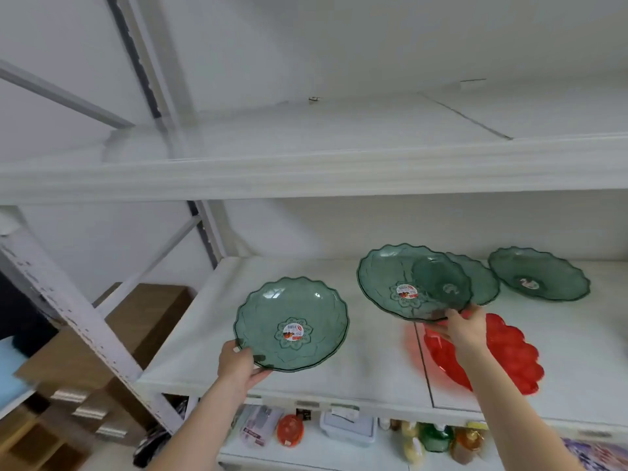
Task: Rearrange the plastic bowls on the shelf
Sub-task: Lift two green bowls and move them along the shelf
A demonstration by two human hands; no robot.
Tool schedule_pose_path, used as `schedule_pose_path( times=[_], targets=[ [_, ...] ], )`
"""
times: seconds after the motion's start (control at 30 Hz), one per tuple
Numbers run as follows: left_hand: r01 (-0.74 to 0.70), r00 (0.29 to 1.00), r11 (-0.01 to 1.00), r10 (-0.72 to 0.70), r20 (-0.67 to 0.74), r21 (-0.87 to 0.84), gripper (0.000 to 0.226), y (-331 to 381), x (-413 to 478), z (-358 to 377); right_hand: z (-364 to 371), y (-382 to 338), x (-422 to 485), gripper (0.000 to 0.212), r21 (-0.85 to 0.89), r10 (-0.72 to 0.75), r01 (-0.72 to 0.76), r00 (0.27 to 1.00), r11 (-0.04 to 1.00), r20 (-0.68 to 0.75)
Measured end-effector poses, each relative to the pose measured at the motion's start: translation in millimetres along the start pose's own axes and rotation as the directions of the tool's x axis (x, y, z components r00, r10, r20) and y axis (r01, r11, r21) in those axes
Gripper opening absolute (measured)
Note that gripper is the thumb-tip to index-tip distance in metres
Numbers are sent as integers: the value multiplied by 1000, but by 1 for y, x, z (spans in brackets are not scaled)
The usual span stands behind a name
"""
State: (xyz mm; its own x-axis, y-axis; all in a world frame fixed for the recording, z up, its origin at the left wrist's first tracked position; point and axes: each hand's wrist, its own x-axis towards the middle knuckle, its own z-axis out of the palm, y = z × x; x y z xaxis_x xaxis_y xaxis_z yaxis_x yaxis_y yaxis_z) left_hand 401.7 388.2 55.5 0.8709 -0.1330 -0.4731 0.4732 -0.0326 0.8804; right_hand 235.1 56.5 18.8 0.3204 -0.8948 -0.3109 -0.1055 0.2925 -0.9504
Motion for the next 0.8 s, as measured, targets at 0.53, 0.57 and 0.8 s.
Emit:
schedule_pose_path(
  times=[0.53, 0.57, 0.8],
  targets=[
    [69, 991, 988, -51, 125, -137, 32, 58, 240, -74, 221, 37, -7, 55, 88, -2, 7, 999, 996, -48],
    [64, 989, 988, -43, 140, -143, 33, 58, 255, -73, 232, 40, -1, 55, 92, -3, 8, 999, 996, -51],
    [49, 982, 981, -12, 191, -190, 48, 42, 349, -62, 284, 86, 41, 52, 83, 17, -9, 995, 996, -98]
  ],
)
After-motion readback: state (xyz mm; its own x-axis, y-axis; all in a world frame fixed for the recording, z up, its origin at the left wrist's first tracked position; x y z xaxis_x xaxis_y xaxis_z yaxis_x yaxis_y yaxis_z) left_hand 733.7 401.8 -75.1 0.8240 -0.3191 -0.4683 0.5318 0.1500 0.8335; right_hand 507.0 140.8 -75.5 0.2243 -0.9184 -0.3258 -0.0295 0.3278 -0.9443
